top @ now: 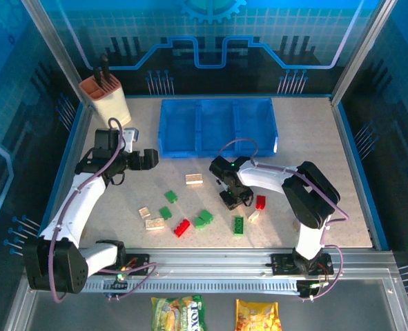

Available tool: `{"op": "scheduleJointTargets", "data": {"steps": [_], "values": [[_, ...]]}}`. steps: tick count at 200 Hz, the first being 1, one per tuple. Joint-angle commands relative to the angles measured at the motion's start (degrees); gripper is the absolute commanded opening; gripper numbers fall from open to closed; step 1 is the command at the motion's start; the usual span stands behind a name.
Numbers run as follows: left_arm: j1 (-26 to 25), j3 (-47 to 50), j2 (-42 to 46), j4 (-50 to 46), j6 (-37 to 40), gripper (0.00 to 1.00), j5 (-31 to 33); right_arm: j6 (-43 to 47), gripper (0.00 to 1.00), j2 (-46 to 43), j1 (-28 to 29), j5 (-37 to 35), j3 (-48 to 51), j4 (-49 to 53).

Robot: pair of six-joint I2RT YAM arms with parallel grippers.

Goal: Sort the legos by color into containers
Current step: Pick up the lego from the center of the table.

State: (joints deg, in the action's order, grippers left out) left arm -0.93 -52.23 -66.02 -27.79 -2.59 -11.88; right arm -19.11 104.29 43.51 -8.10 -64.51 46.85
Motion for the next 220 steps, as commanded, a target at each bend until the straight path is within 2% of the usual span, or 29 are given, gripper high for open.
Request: {"op": "scheduleJointTargets", "data": {"steps": [1,81,220], "values": [[-0.24,-0.1,-0.29,-0.51,1.01,0.99,-0.88,-1.17,0.3,1.9,0.87,-0.07,0.84,-0.01],[-0.22,0.01,-0.39,-0.42,1.18,0.99,-0.87,-2.46,0.26,1.12,1.65,-0.31,-0.39,1.73],[-0.24,-0.35,-1.15,-0.51,1.27,0.99,-0.85,-1.73,0.26,-3.56,0.95,-1.73,-5.07,6.91]]}}
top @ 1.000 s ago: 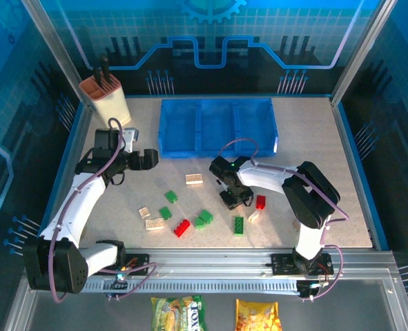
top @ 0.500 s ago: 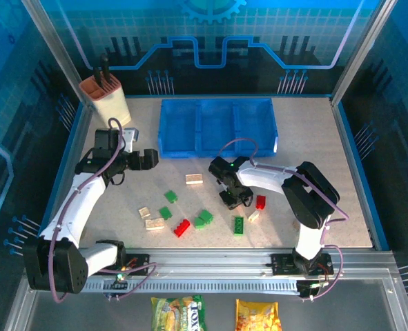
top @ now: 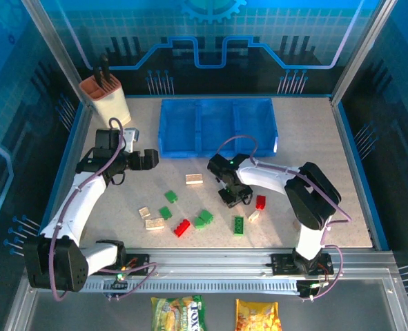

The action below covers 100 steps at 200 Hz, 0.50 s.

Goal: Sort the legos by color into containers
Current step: Pick up the lego from the center of the table, then place the lego in the container.

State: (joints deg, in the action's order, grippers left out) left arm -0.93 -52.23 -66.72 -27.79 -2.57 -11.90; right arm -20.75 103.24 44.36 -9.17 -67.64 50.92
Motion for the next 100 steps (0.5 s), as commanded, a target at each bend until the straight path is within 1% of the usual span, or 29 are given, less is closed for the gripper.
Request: {"op": "scheduleJointTargets", "data": {"steps": [1,55,100], "values": [[-0.27,-0.39,-0.44,-0.51,1.25,0.99,-0.79,-0.08,0.26,-2.56,0.1,-0.71,-2.0,2.86],[-0.28,-0.42,-0.07,-0.68,1.34,0.99,-0.76,1.31,0.26,-4.83,-1.69,-1.37,-4.64,5.62],[-0.2,0.07,1.41,-0.26,1.35,0.99,-0.53,3.14,0.26,-6.8,-5.23,-0.28,-6.99,7.81]]}}
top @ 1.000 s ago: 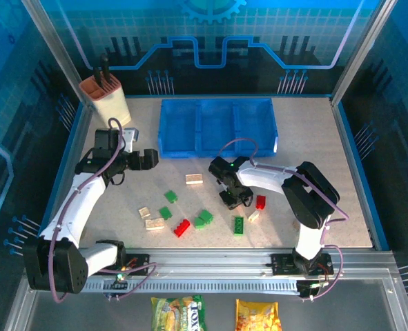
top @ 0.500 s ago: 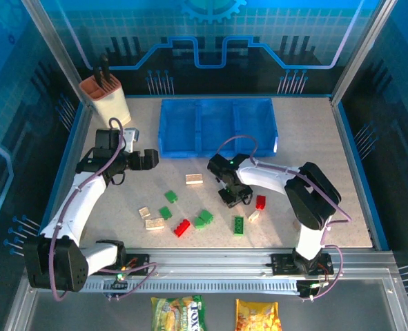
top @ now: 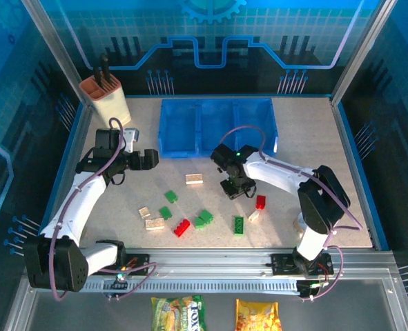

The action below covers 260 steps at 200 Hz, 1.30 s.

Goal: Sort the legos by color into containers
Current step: Place the lego in the container.

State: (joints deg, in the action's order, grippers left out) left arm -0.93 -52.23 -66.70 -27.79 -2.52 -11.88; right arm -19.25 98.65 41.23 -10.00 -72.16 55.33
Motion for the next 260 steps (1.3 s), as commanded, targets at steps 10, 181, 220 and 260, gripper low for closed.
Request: {"op": "scheduleJointTargets", "data": {"steps": [10,181,220,260], "values": [[-0.29,0.02,1.48,-0.25,1.31,0.99,-0.74,2.05,0.26,-2.49,-3.09,0.67,-3.22,3.94],[-0.3,0.55,3.31,0.11,0.99,0.99,-1.53,6.21,0.28,11.62,-22.55,-0.61,-32.08,10.67],[-0.3,0.72,3.52,0.19,1.03,0.99,-1.4,6.8,0.28,18.26,-24.79,0.97,-39.58,11.07],[-0.32,0.94,3.83,0.19,1.1,0.99,-1.35,7.36,0.28,24.97,-26.07,1.46,-45.76,11.21]]}}
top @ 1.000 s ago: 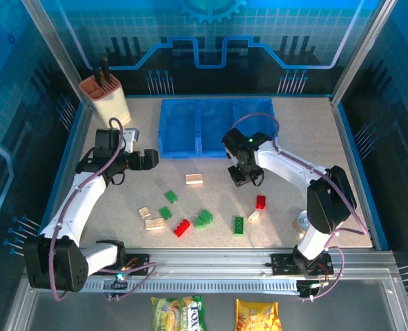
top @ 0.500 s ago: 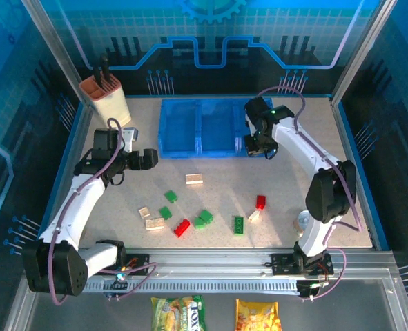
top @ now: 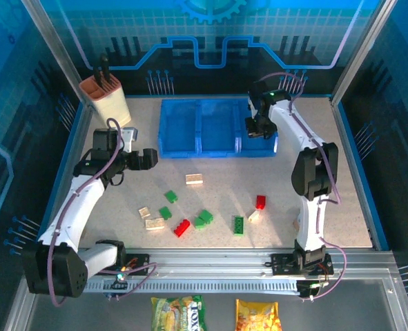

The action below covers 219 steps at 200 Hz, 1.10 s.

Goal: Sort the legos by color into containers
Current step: Place the lego in the container.

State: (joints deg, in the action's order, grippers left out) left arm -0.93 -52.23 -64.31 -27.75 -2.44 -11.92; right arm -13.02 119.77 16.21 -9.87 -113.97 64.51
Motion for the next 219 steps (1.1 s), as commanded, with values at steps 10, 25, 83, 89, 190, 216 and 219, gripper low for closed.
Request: {"op": "scheduleJointTargets", "data": {"steps": [10,25,83,89,190,216,219], "values": [[-0.3,0.94,1.52,0.15,0.95,0.99,-1.26,1.28,0.28,5.48,-1.29,1.44,-5.41,2.11],[-0.3,1.01,1.57,0.24,1.01,0.99,-1.21,1.63,0.28,8.16,-1.7,1.46,-7.98,2.52],[-0.39,1.03,1.31,0.35,0.94,0.99,-1.44,1.44,0.28,18.89,-2.27,2.22,-18.61,4.62],[-0.37,1.04,1.34,0.33,0.94,0.99,-1.46,1.45,0.28,19.89,-2.32,2.26,-19.66,4.89],[-0.56,1.26,1.65,0.31,1.31,0.99,-0.72,1.09,0.28,26.33,-3.29,0.4,-23.23,5.23],[-0.56,1.29,1.56,0.32,1.27,0.99,-0.96,1.04,0.28,27.05,-3.42,0.87,-23.14,4.93],[-0.52,1.32,1.59,0.31,1.25,0.99,-0.99,1.03,0.28,27.09,-3.45,0.89,-23.14,4.92]]}}
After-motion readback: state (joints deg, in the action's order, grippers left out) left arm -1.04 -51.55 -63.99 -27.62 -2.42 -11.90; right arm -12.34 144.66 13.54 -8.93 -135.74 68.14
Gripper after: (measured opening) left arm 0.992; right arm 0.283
